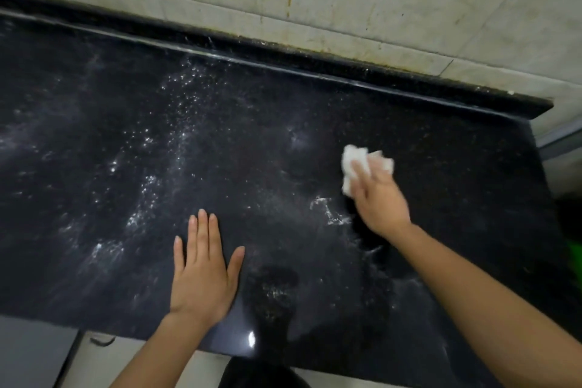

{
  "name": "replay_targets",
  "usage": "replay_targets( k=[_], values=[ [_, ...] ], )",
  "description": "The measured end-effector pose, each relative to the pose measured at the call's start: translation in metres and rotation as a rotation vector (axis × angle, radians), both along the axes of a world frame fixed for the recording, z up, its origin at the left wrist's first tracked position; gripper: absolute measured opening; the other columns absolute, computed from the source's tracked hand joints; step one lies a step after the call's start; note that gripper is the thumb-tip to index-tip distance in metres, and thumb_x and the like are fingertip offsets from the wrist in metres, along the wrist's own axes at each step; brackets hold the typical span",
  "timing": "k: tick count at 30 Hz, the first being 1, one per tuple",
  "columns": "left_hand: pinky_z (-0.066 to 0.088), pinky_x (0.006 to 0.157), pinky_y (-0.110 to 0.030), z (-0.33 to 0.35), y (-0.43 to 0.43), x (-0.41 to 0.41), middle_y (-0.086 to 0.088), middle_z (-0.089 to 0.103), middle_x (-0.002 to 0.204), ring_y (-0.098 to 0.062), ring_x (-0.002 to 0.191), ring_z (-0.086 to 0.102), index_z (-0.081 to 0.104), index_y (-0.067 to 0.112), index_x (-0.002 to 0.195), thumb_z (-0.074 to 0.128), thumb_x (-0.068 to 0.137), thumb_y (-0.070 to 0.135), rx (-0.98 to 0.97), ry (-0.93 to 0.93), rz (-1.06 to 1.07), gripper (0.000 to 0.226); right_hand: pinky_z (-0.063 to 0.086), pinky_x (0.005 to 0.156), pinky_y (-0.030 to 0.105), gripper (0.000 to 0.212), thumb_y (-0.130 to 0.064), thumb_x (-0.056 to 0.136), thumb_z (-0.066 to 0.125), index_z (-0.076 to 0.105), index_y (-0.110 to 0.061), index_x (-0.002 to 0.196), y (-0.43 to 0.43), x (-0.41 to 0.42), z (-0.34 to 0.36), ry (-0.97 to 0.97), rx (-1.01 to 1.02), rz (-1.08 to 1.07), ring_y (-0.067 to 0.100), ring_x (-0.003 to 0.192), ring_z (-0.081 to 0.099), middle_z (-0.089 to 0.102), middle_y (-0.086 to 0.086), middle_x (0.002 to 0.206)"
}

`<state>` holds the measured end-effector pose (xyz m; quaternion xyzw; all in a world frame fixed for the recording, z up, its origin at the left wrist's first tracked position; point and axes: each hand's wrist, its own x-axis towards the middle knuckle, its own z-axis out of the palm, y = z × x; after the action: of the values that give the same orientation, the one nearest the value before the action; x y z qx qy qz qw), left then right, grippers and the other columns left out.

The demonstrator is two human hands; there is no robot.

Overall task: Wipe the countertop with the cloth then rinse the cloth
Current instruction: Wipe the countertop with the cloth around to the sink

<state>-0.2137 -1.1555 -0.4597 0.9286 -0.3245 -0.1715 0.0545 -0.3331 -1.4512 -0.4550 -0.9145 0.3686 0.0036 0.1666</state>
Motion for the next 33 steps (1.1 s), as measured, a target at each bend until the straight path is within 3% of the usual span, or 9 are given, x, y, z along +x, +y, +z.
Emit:
replay_targets(
  k=[2, 4, 8, 10, 13, 17, 21, 25, 33],
  values=[
    [-0.017, 0.112, -0.038, 0.004, -0.001, 0.0, -0.001, -0.031, 0.149, -0.014, 0.137, -0.03, -0.024, 0.013, 0.14, -0.019, 0.074, 0.066, 0.011, 0.035, -0.001, 0.085, 0.017, 0.116, 0.027, 0.047, -0.033, 0.101, 0.037, 0.037, -0.021, 0.146, 0.002, -0.035, 0.009, 0.026, 0.023, 0.325, 0.02, 0.146, 0.016, 0.023, 0.003, 0.157],
    [-0.019, 0.111, -0.038, 0.007, -0.002, 0.001, 0.0, -0.035, 0.146, -0.014, 0.135, -0.034, -0.029, 0.014, 0.138, -0.02, 0.072, 0.066, 0.015, 0.048, -0.002, 0.084, 0.013, 0.116, 0.024, 0.048, -0.041, 0.1, 0.032, 0.039, -0.024, 0.145, -0.028, -0.068, 0.014, 0.059, -0.038, 0.419, 0.019, 0.146, 0.018, 0.026, 0.002, 0.156],
    [-0.017, 0.115, -0.04, 0.01, -0.005, 0.001, -0.002, -0.036, 0.148, -0.014, 0.135, -0.035, -0.032, 0.015, 0.135, -0.001, 0.089, 0.061, 0.068, 0.103, 0.012, 0.072, 0.015, 0.117, 0.039, 0.049, -0.036, 0.101, 0.03, 0.028, -0.026, 0.149, -0.061, -0.086, 0.007, 0.103, 0.031, -0.315, 0.029, 0.145, 0.01, 0.015, 0.011, 0.158],
    [-0.017, 0.115, -0.04, 0.011, -0.008, 0.002, -0.001, -0.038, 0.146, -0.014, 0.135, -0.035, -0.033, 0.014, 0.135, 0.005, 0.093, 0.056, 0.103, 0.125, 0.008, 0.07, 0.015, 0.116, 0.043, 0.049, -0.034, 0.101, 0.028, 0.028, -0.022, 0.148, -0.034, -0.061, 0.0, 0.089, -0.011, -0.451, 0.035, 0.144, 0.011, 0.015, 0.018, 0.156],
    [-0.017, 0.114, -0.04, 0.014, -0.01, 0.005, 0.001, -0.041, 0.142, -0.015, 0.136, -0.035, -0.031, 0.013, 0.139, 0.005, 0.094, 0.055, 0.149, 0.145, -0.004, 0.071, 0.027, 0.111, 0.044, 0.054, -0.044, 0.095, 0.022, 0.039, -0.022, 0.142, 0.043, -0.025, -0.011, -0.008, -0.033, -0.184, 0.038, 0.139, 0.025, 0.027, 0.016, 0.152],
    [-0.018, 0.114, -0.039, 0.017, -0.012, 0.003, -0.001, -0.037, 0.148, -0.015, 0.136, -0.034, -0.029, 0.013, 0.141, 0.005, 0.094, 0.056, 0.167, 0.166, -0.002, 0.073, 0.021, 0.116, 0.041, 0.053, -0.045, 0.098, 0.019, 0.043, -0.026, 0.141, 0.114, -0.025, -0.006, -0.02, -0.023, 0.384, 0.028, 0.144, 0.024, 0.032, 0.009, 0.154],
    [-0.018, 0.114, -0.039, 0.017, -0.011, 0.004, -0.001, -0.038, 0.148, -0.015, 0.135, -0.035, -0.032, 0.015, 0.139, 0.003, 0.093, 0.057, 0.174, 0.168, -0.01, 0.072, 0.016, 0.11, 0.039, 0.052, -0.039, 0.096, 0.026, 0.051, -0.02, 0.137, 0.062, -0.046, -0.001, 0.089, -0.255, 0.308, 0.032, 0.132, 0.045, 0.049, 0.011, 0.142],
    [-0.016, 0.115, -0.039, 0.011, -0.009, 0.006, -0.002, -0.038, 0.148, -0.015, 0.136, -0.035, -0.033, 0.015, 0.138, 0.003, 0.092, 0.057, 0.166, 0.167, -0.011, 0.072, -0.002, 0.117, 0.041, 0.055, -0.046, 0.1, 0.021, 0.02, -0.025, 0.151, 0.012, -0.076, 0.005, 0.202, -0.14, -0.057, 0.024, 0.146, 0.009, 0.018, 0.004, 0.158],
    [-0.014, 0.116, -0.038, 0.01, -0.01, 0.007, -0.002, -0.035, 0.15, -0.016, 0.138, -0.033, -0.026, 0.014, 0.144, 0.006, 0.092, 0.058, 0.165, 0.175, -0.005, 0.075, -0.013, 0.117, 0.042, 0.056, -0.045, 0.1, 0.008, -0.007, -0.028, 0.152, 0.017, -0.059, -0.005, 0.247, -0.055, -0.206, 0.026, 0.145, -0.018, -0.012, 0.012, 0.159]
  ],
)
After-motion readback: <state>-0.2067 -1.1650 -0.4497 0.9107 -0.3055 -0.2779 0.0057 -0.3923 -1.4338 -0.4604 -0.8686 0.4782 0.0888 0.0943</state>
